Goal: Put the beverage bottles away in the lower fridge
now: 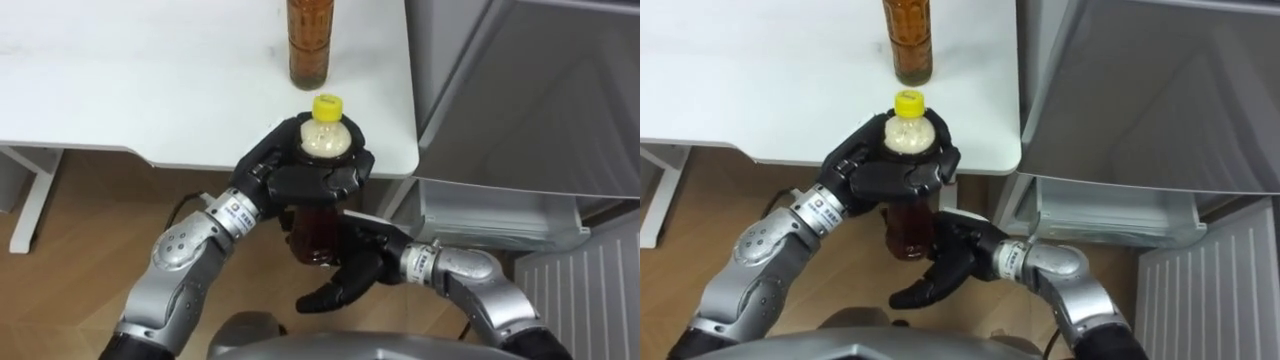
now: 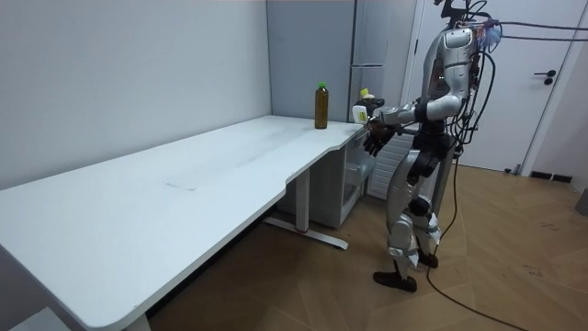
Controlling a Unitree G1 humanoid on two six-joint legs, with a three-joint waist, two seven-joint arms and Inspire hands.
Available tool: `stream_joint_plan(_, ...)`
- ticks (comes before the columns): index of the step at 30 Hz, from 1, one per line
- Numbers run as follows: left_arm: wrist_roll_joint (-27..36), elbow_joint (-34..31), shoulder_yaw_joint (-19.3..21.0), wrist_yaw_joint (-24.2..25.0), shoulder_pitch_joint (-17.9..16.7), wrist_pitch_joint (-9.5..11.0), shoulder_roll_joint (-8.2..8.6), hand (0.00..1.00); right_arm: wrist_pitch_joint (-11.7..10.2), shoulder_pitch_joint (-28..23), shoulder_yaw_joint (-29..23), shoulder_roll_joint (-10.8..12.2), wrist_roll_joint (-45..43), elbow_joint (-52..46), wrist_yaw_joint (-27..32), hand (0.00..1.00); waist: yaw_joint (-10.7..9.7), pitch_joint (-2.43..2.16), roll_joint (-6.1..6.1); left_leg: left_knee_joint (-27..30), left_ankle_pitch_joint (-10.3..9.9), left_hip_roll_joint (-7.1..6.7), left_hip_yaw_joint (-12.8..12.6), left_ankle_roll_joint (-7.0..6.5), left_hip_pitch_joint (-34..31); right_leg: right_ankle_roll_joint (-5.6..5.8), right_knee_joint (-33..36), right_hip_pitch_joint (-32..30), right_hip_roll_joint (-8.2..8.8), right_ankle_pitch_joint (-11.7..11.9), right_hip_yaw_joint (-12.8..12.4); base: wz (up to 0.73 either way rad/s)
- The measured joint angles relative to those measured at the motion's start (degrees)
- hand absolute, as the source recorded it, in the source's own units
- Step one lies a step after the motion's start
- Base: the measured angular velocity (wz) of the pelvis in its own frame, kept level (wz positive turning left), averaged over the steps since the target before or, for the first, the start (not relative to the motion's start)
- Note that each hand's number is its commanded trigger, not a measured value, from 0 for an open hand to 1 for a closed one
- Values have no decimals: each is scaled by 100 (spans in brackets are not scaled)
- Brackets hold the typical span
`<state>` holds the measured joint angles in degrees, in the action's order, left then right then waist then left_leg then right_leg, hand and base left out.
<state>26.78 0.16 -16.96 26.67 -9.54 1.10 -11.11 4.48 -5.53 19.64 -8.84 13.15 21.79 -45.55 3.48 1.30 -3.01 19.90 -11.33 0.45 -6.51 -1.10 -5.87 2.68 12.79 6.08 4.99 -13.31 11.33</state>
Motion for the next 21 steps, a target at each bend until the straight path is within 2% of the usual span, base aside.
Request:
stream_joint_plan(9, 5, 82, -144, 44, 0, -3, -101, 100, 21, 4, 69, -8, 501, 0, 4, 0, -8, 4, 26, 40, -1, 1, 19, -1, -52, 0, -2, -13, -5, 0, -15, 0)
stream_joint_plan(14, 5, 144, -150, 123, 0, -2, -114, 100, 23, 3, 142, -69, 646, 0, 15, 0, -20, -4, 103, 6, 1, 2, 20, -5, -57, 0, -3, -25, -6, 0, -4, 0)
stream_joint_plan(15, 5, 167, -155, 134, 0, -2, -115, 100, 23, 2, 164, -91, 698, 0, 20, 69, -20, -6, 110, 2, 3, 1, 19, -7, -57, 0, -3, -25, -6, 0, -4, 0)
stream_joint_plan(16, 6, 218, -186, 138, 0, -2, -120, 100, 24, -1, 168, -106, 764, 0, 21, 100, -10, -10, 118, -3, 6, 2, 12, -8, -59, 0, -3, -23, -6, 0, 3, 0)
stream_joint_plan(21, 6, 397, -313, 138, 0, -2, -142, 100, 23, -2, 168, -124, 985, 0, 45, 100, -31, -18, 131, -7, 7, 2, 9, -7, -59, 0, -3, -50, -6, 0, 6, 0)
